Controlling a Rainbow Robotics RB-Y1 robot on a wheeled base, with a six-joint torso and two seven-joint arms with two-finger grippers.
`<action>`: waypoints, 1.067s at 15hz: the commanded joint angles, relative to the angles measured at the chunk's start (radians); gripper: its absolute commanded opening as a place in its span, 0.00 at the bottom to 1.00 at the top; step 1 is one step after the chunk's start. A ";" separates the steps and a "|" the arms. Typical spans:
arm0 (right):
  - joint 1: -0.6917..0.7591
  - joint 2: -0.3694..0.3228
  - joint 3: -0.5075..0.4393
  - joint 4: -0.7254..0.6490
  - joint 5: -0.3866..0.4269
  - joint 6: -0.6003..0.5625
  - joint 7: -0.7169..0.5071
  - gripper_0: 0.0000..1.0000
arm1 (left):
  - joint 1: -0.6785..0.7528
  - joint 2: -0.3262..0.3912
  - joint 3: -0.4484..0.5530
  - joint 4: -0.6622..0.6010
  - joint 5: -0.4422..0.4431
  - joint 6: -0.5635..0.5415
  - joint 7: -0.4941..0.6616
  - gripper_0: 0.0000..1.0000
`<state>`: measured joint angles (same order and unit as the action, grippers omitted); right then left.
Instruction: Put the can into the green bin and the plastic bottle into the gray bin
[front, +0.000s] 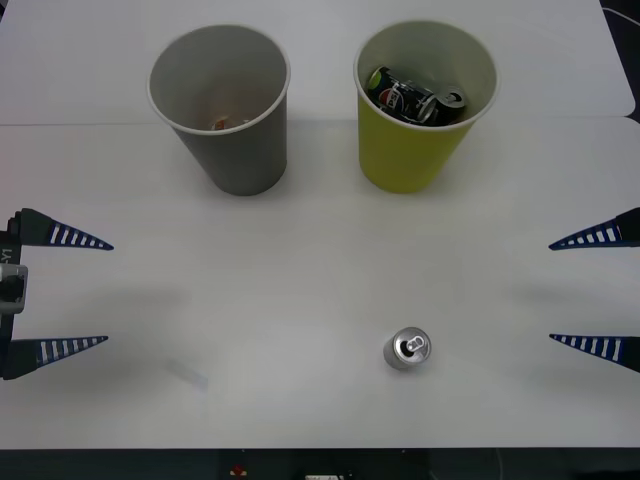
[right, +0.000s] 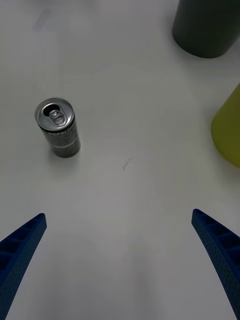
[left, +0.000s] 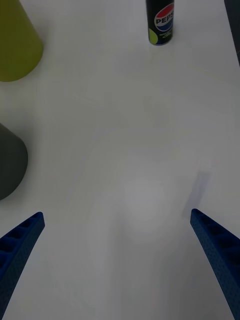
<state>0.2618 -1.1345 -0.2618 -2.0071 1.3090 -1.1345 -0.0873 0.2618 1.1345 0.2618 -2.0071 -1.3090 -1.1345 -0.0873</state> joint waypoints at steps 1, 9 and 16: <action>0.000 0.000 0.000 0.000 0.000 0.000 0.000 1.00 | 0.000 0.000 0.000 0.000 0.000 0.000 0.000 1.00; 0.027 0.030 -0.008 0.039 -0.077 -0.001 0.044 1.00 | 0.000 0.000 0.000 0.000 0.000 0.000 0.000 1.00; 0.145 0.030 0.006 0.053 -0.195 0.058 0.210 1.00 | 0.000 0.000 0.000 0.000 0.000 0.000 0.000 1.00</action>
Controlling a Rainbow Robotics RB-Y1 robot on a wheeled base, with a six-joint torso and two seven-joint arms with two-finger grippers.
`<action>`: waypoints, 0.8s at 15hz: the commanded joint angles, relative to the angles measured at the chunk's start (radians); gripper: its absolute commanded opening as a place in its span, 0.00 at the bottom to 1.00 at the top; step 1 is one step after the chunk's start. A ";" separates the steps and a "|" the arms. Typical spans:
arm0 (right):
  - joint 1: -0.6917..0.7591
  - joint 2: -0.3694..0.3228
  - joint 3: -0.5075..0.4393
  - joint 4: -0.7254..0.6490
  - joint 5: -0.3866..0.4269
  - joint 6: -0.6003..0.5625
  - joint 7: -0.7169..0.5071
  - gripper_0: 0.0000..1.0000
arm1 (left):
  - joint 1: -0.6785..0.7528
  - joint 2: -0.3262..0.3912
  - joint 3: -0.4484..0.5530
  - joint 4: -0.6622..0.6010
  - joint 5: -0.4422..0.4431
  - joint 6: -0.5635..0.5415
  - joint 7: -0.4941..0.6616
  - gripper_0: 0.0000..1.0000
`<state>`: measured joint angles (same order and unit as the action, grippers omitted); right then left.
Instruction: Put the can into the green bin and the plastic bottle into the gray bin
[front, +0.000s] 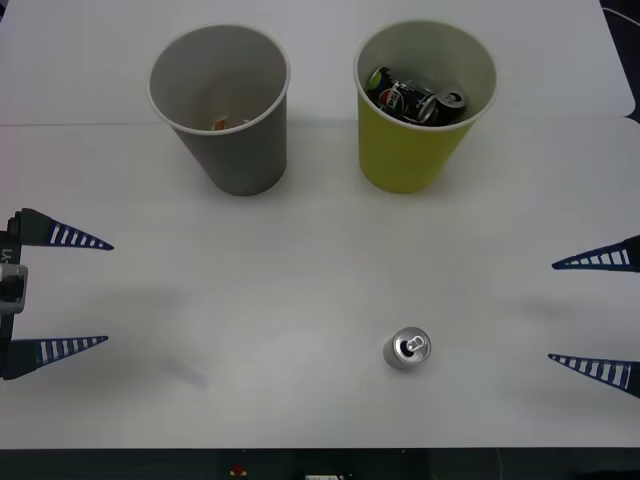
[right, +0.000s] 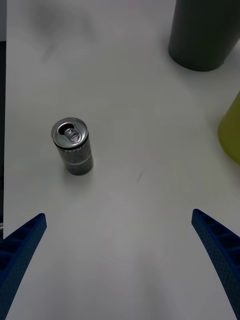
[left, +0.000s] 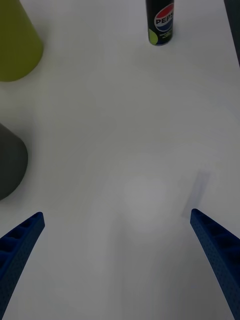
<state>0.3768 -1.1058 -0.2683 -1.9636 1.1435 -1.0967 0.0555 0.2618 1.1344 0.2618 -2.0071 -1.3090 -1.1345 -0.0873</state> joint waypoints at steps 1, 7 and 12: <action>0.036 0.001 0.023 0.023 -0.047 0.020 0.099 1.00 | 0.000 0.000 0.000 0.000 0.000 0.000 0.000 1.00; 0.040 0.000 0.181 0.173 -0.245 0.023 0.392 1.00 | 0.000 0.000 0.000 0.000 0.000 0.000 0.000 1.00; 0.040 0.001 0.356 0.282 -0.479 0.049 0.601 1.00 | 0.000 0.000 0.000 0.000 0.000 0.000 0.000 1.00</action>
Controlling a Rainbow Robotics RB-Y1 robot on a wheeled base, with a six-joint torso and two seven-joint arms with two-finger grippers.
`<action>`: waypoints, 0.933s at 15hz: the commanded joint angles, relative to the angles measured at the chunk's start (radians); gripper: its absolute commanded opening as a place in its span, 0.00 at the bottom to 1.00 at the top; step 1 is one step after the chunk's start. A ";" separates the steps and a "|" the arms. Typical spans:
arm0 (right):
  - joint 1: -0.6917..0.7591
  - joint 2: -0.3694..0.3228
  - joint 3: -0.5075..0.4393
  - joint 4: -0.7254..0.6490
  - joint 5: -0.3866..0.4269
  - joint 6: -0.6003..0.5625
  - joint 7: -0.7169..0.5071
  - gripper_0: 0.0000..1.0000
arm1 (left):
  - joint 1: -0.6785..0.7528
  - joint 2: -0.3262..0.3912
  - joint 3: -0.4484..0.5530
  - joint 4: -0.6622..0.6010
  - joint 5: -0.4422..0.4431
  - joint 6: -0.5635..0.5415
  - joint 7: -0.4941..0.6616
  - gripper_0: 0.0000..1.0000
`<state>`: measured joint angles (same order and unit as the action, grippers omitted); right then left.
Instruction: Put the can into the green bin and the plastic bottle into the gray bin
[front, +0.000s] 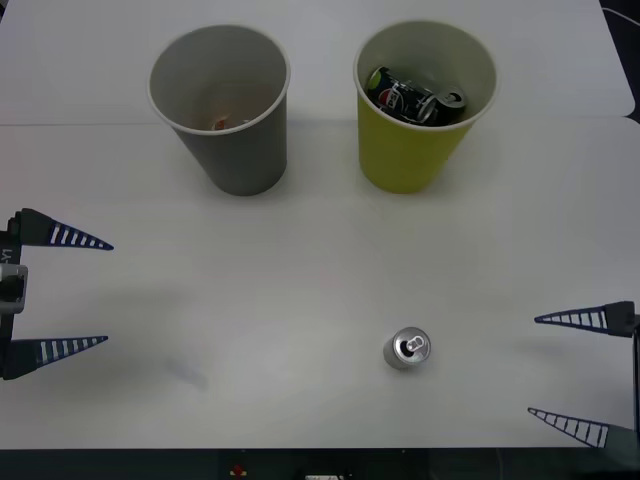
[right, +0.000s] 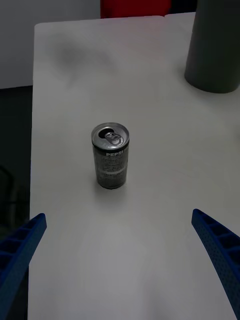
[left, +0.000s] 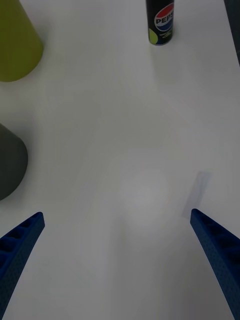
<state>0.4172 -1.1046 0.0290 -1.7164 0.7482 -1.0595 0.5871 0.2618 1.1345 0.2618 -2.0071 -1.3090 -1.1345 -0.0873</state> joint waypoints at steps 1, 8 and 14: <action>-0.002 0.002 0.104 0.064 -0.151 0.019 0.114 1.00 | 0.000 0.000 0.000 0.000 0.000 0.000 0.000 1.00; -0.064 0.068 0.298 0.187 -0.348 0.029 0.189 1.00 | 0.000 0.000 0.000 0.000 0.000 0.000 0.000 1.00; -0.129 0.201 0.364 0.293 -0.368 0.027 0.204 1.00 | 0.000 0.000 0.000 0.000 0.000 0.000 0.000 1.00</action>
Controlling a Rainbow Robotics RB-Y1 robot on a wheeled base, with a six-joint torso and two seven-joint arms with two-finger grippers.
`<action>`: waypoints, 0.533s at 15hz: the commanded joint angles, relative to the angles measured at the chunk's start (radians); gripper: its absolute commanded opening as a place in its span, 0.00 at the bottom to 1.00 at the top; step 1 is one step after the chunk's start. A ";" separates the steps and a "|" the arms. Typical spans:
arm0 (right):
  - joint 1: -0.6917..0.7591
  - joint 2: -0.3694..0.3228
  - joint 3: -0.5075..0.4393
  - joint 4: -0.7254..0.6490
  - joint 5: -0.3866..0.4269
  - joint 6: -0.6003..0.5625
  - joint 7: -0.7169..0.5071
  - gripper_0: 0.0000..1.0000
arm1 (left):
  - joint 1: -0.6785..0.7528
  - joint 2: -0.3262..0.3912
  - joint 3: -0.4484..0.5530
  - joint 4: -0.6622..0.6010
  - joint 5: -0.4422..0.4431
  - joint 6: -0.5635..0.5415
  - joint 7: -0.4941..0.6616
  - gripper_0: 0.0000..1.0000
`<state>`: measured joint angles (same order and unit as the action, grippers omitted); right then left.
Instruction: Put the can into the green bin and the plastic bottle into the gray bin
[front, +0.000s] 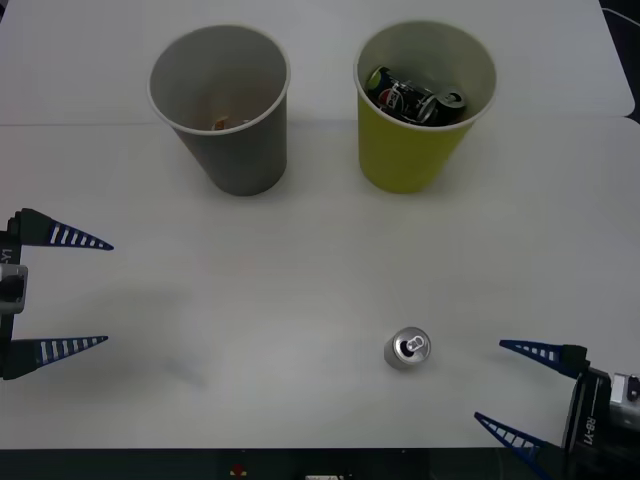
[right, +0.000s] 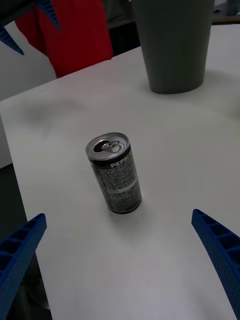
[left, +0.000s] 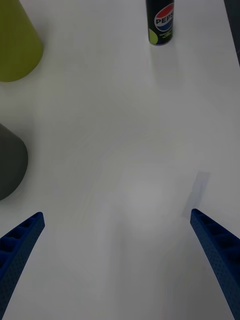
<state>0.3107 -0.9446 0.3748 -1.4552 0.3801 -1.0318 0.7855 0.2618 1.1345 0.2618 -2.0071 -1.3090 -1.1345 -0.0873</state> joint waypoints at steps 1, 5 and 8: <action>-0.041 0.064 0.033 0.055 0.000 -0.002 0.011 1.00 | 0.000 0.000 0.000 0.000 0.000 0.000 0.000 1.00; -0.099 0.144 0.082 0.130 -0.001 -0.004 0.038 1.00 | 0.000 0.000 0.000 0.000 0.000 0.000 0.000 1.00; -0.150 0.193 0.125 0.191 0.002 -0.002 0.077 1.00 | 0.000 0.000 0.000 0.000 0.000 0.000 0.000 1.00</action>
<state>0.1748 -0.7624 0.4869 -1.2792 0.3810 -1.0340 0.8527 0.2618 1.1345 0.2618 -2.0071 -1.3090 -1.1345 -0.0873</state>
